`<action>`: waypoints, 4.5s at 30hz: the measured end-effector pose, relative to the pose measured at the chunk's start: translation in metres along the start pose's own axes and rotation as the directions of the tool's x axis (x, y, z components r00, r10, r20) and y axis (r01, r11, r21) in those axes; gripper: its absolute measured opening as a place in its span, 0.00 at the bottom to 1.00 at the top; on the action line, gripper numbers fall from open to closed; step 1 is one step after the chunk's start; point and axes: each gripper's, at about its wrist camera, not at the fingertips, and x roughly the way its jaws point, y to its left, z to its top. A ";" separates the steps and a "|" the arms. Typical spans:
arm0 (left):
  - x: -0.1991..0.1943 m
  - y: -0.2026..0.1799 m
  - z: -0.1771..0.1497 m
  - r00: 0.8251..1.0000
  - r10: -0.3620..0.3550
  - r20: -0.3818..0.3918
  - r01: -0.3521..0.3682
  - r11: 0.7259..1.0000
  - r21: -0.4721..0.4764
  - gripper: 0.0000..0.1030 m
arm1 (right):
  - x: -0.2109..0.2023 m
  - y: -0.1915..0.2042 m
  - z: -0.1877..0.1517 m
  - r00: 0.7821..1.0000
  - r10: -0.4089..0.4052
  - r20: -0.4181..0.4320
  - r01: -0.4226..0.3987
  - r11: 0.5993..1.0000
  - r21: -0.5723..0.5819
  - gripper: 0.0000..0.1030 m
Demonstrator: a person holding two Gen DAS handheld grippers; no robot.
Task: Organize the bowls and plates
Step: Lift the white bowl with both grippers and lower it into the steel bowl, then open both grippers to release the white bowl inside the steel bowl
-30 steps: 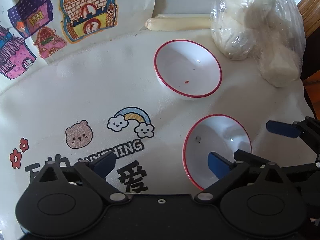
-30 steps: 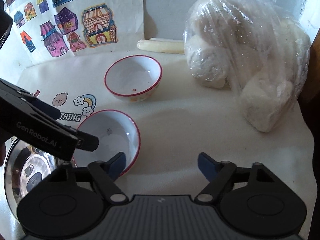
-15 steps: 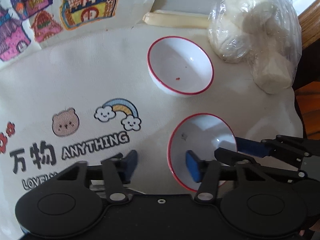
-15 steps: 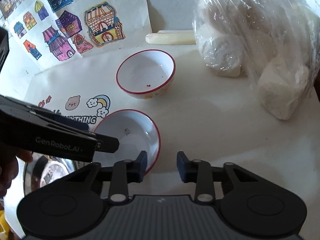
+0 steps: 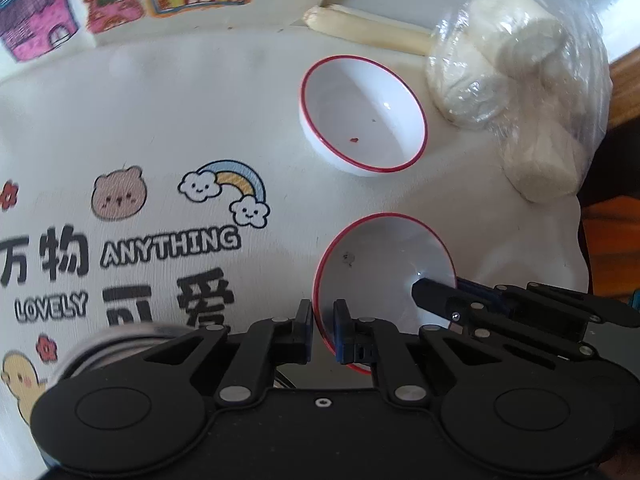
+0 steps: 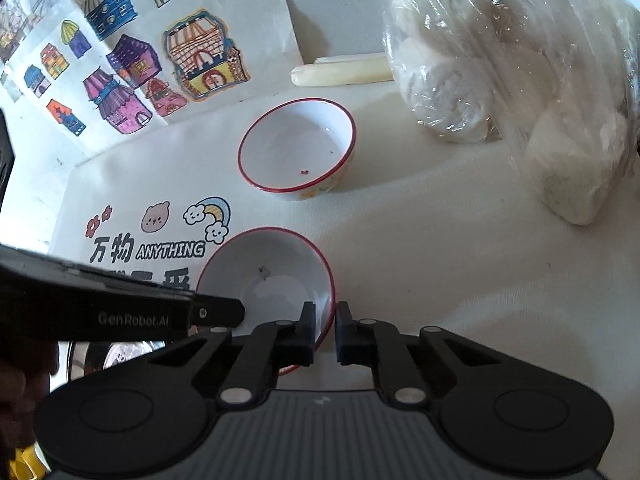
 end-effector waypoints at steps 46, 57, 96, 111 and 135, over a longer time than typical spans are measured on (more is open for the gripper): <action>-0.066 -0.019 -0.082 0.991 -0.136 -0.017 0.134 0.986 -0.102 0.12 | -0.095 -0.019 -0.057 0.997 0.074 0.025 -0.073 0.996 -0.047 0.07; -0.062 -0.020 -0.093 0.988 -0.143 -0.051 0.136 0.984 -0.112 0.12 | -0.095 -0.019 -0.072 0.997 0.073 -0.017 -0.074 0.996 -0.059 0.07; -0.034 -0.019 -0.086 0.993 -0.087 -0.082 0.077 0.990 -0.117 0.13 | -0.073 -0.019 -0.081 0.996 0.065 -0.064 -0.068 0.997 -0.047 0.08; -0.030 -0.018 -0.081 0.993 -0.081 -0.081 0.072 0.991 -0.114 0.17 | -0.066 -0.022 -0.077 0.995 0.063 -0.074 -0.066 0.997 -0.043 0.08; -0.069 -0.013 -0.074 0.994 -0.108 0.002 0.108 0.988 -0.112 0.51 | -0.087 -0.028 -0.071 0.997 0.069 -0.026 -0.070 0.996 -0.054 0.18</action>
